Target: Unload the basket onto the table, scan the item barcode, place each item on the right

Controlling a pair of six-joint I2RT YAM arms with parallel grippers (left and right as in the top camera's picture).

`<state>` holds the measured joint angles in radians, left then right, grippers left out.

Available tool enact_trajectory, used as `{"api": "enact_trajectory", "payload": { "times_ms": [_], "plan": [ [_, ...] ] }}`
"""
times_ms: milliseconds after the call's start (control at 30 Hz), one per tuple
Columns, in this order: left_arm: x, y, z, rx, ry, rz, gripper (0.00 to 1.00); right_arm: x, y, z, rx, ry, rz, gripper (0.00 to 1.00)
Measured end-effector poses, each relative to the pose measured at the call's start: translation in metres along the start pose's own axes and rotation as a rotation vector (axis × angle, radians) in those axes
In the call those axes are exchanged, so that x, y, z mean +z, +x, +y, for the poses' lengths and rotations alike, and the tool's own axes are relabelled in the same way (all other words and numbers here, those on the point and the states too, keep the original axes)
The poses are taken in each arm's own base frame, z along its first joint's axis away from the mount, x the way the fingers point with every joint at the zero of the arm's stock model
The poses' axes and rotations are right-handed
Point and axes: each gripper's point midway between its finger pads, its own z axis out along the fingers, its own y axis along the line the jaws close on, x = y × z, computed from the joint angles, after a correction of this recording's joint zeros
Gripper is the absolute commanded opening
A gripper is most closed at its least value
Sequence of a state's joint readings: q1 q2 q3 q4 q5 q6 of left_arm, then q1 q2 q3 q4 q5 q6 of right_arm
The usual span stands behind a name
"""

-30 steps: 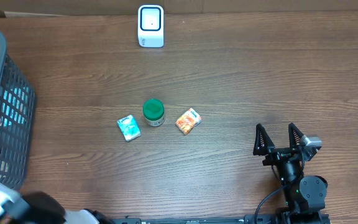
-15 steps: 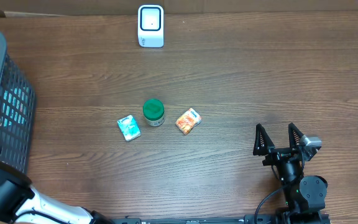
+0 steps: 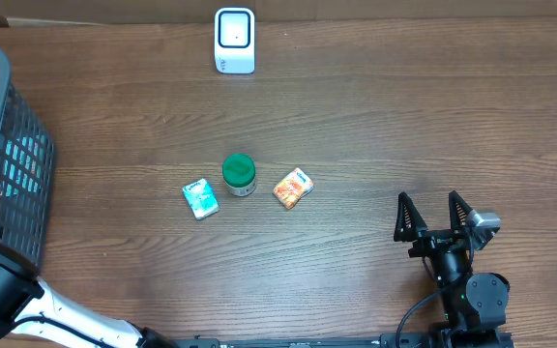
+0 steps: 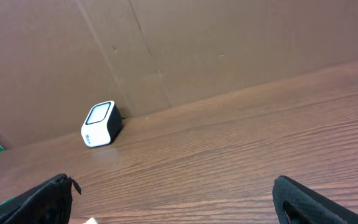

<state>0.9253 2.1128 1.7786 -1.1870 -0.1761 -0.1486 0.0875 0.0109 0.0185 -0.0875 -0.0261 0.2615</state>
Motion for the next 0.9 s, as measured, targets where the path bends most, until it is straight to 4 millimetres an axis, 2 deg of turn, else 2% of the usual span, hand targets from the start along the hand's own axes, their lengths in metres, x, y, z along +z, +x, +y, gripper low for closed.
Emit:
{"api": "enact_trajectory", "payload": {
  "times_ms": [267,333,633,700,900],
  "plan": [
    [0.016,-0.004,-0.001,0.005,-0.018,0.01,0.85,0.0,0.0,0.0,0.0,0.0,0.0,1.0],
    [0.019,-0.004,0.001,0.008,-0.029,0.014,0.77,0.0,0.0,0.0,0.0,0.0,0.0,1.0],
    [0.023,-0.005,0.002,0.031,-0.041,0.016,0.2,0.0,0.0,0.0,0.0,0.0,0.0,1.0],
    [0.021,-0.007,0.002,0.028,-0.044,0.009,0.04,0.0,0.0,0.0,0.0,0.0,-0.001,1.0],
    [0.019,-0.005,0.002,0.032,-0.041,0.021,0.04,0.0,0.0,0.0,0.0,0.0,0.0,1.0]
  ]
}}
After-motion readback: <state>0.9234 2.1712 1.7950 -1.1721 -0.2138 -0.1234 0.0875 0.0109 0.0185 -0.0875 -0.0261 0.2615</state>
